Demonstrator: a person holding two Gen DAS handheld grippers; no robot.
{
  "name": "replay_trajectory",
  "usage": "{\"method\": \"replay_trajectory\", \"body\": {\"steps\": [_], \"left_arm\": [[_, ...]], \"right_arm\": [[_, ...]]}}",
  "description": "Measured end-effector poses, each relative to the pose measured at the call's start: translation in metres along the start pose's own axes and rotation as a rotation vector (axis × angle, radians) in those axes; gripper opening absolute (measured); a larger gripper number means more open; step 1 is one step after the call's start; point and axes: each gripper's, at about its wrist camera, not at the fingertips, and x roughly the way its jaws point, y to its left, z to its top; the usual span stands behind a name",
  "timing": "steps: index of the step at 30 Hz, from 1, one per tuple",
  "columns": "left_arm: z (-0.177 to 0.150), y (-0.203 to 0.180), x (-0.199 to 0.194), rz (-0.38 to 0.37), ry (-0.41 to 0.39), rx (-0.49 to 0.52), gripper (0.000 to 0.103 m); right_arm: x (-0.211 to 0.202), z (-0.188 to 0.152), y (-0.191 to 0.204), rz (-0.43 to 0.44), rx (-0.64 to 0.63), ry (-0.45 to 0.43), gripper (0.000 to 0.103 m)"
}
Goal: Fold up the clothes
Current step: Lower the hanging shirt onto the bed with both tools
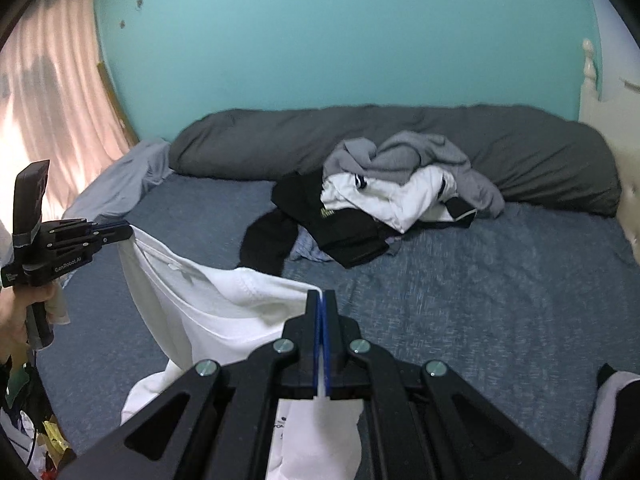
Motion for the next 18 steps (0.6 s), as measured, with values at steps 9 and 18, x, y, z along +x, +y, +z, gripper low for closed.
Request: {"method": "replay_trajectory", "body": {"steps": [9,18], "left_arm": [[-0.004,0.006,0.107,-0.011,0.084,-0.008,0.003],[-0.015,0.001,0.199,-0.020,0.155,-0.007,0.003]], "right_arm": [[0.098,-0.002,-0.044,-0.011,0.051,0.069,0.001],[0.195,-0.014,-0.078,-0.042,0.096,0.163,0.001]]}}
